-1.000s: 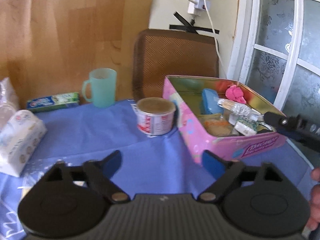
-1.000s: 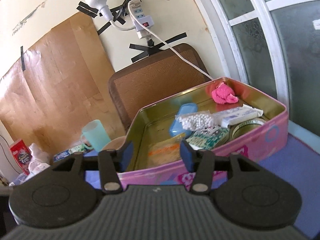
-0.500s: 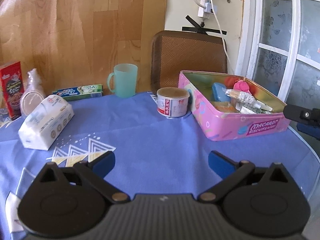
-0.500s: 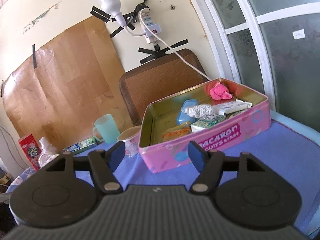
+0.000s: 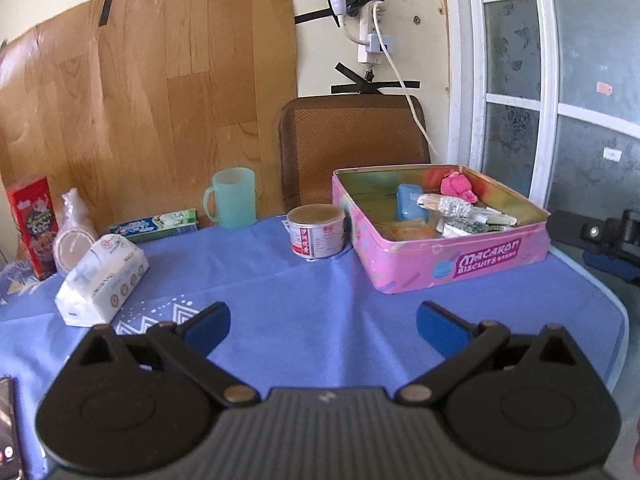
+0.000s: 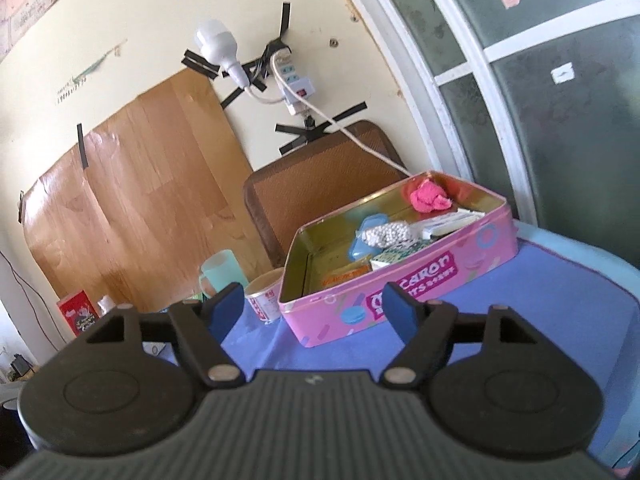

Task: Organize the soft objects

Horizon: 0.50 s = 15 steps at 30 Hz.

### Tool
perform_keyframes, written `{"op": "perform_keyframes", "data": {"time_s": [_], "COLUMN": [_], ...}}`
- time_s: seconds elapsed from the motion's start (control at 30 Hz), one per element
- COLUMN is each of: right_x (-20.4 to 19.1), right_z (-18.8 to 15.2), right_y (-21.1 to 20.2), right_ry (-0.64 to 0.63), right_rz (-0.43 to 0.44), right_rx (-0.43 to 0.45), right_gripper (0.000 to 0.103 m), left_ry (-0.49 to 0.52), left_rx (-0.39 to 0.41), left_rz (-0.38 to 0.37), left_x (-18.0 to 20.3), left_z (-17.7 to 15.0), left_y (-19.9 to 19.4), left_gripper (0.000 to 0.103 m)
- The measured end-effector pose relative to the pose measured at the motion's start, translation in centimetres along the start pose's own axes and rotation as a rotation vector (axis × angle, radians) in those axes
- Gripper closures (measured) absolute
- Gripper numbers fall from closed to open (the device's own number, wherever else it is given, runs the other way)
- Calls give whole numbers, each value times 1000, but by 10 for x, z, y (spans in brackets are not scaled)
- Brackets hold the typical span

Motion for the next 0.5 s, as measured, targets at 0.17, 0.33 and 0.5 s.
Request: {"op": "perform_keyframes", "data": {"time_s": [0.17,0.33,0.5], "right_x": [10,19,23], "right_z": [3,7,7], "right_y": [-11,-20,-28], "right_ry": [29,44,37], "right_rz": [6,6,-14], "right_rx": [42,72,100], "right_gripper": [25,24,23], "left_ry": [33,60,91], "left_rx": [13,3,-10], "left_rz": [33,6,-4], "left_x": [10,26,37], "left_z": [-4,-6,-12], "left_y": [-8,-15,-16], "left_gripper": [0,0,0]}}
Point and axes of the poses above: each gripper's, at about its wrist camera, not at the fingertips, and y roughly the way its jaws point, x to its right, z to its top, the point moved 9 cm from there along y, roughly the way its jaws point, and after that the axes turned 15 degrees about -y, right-handed, at the moved point
